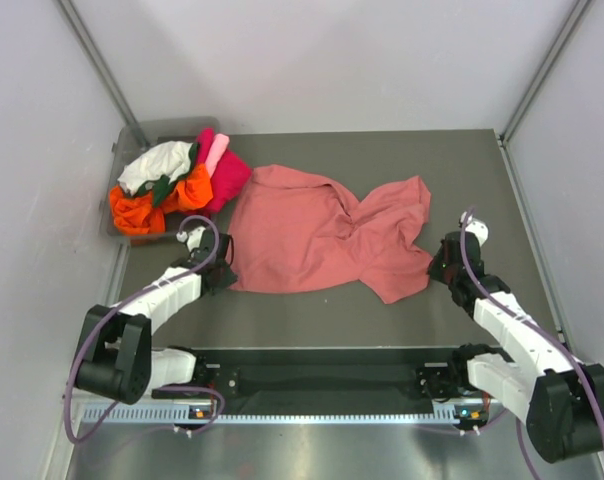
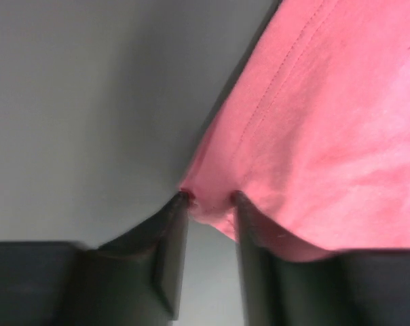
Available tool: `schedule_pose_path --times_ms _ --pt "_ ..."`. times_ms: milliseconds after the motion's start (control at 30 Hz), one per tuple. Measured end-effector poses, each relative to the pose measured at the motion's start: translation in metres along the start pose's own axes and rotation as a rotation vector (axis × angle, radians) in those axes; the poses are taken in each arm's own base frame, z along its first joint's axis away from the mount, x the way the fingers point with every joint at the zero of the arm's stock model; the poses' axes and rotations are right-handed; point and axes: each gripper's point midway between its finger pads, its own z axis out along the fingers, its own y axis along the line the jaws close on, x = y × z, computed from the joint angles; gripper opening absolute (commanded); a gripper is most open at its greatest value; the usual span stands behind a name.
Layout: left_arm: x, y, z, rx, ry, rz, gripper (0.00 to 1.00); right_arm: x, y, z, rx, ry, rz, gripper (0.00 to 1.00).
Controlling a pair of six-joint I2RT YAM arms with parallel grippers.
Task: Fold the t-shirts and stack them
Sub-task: Flatten the tshirt out
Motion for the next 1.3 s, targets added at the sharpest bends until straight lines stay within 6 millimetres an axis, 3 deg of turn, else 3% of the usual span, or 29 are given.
schedule_pose_path --times_ms 33,67,333,700,1100,1300 --pt "0.000 0.001 0.000 -0.004 -0.001 -0.001 0.13 0.001 0.001 0.000 -0.007 0.003 -0.005 0.00" --pt "-0.001 0.001 0.000 -0.009 -0.004 -0.004 0.09 0.001 0.001 -0.001 -0.012 0.003 -0.007 0.00" --pt "-0.013 0.001 -0.011 0.004 -0.061 -0.014 0.00 0.007 0.012 -0.006 -0.090 0.021 -0.028 0.00" --pt "-0.021 -0.002 -0.024 0.061 -0.117 -0.036 0.00 0.036 -0.014 -0.013 0.040 0.137 0.026 0.00" --pt "-0.020 0.001 -0.023 0.052 -0.113 -0.019 0.00 0.048 -0.037 -0.014 0.231 0.229 0.085 0.00" --pt "-0.023 -0.006 -0.034 0.117 -0.140 -0.018 0.00 0.045 -0.028 -0.015 0.172 0.226 0.068 0.00"
